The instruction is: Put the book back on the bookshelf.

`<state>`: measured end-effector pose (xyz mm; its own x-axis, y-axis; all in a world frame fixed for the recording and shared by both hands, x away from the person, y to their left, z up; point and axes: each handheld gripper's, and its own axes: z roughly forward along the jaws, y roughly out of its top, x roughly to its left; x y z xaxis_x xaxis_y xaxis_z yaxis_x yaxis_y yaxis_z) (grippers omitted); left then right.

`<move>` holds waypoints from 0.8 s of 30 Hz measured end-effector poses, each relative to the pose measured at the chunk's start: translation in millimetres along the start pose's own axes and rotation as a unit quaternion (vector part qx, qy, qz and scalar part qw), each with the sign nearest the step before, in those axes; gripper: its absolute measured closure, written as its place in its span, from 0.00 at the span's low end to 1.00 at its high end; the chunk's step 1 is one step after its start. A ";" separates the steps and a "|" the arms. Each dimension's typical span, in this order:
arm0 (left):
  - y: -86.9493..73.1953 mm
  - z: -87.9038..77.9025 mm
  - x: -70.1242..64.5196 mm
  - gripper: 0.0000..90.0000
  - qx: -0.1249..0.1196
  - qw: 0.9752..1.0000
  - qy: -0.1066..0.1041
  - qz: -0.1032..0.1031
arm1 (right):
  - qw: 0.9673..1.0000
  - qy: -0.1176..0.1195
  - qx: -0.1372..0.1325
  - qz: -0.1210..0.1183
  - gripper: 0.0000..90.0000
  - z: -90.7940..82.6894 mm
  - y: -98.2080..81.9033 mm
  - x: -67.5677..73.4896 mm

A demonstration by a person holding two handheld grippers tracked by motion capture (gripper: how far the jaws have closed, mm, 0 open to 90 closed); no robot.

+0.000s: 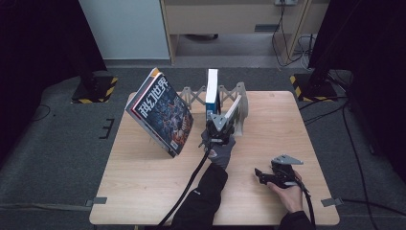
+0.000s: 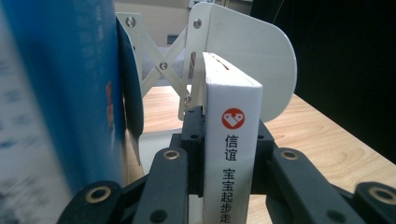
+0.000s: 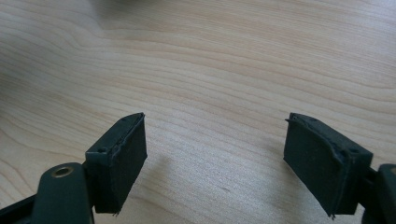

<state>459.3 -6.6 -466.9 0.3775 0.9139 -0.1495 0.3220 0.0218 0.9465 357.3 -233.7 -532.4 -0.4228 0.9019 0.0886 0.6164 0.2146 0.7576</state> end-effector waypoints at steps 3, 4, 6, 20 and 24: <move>1.8 6.1 -1.7 0.83 -0.003 1.000 0.006 0.000 | 1.000 0.001 0.000 -0.001 0.24 -0.2 0.1 -0.7; 2.7 8.0 -2.4 0.82 -0.003 1.000 0.007 -0.001 | 1.000 0.001 0.001 -0.001 0.24 -0.3 0.1 -0.7; 3.2 10.4 -3.2 0.82 -0.005 1.000 0.010 -0.002 | 1.000 0.001 0.000 0.001 0.24 -0.3 0.1 -0.7; -10.9 3.1 -7.2 0.80 0.000 1.000 0.004 0.004 | 1.000 0.003 -0.002 -0.001 0.25 -0.3 0.2 1.8; -17.2 -1.5 -6.8 0.79 0.012 1.000 -0.003 0.003 | 1.000 0.003 0.001 -0.003 0.25 0.2 0.1 1.7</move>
<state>449.8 -12.5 -481.7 0.3848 0.9116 -0.1448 0.3400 0.0059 0.9404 356.7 -232.0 -532.3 -0.4306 0.8983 0.0875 0.6145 0.2208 0.7574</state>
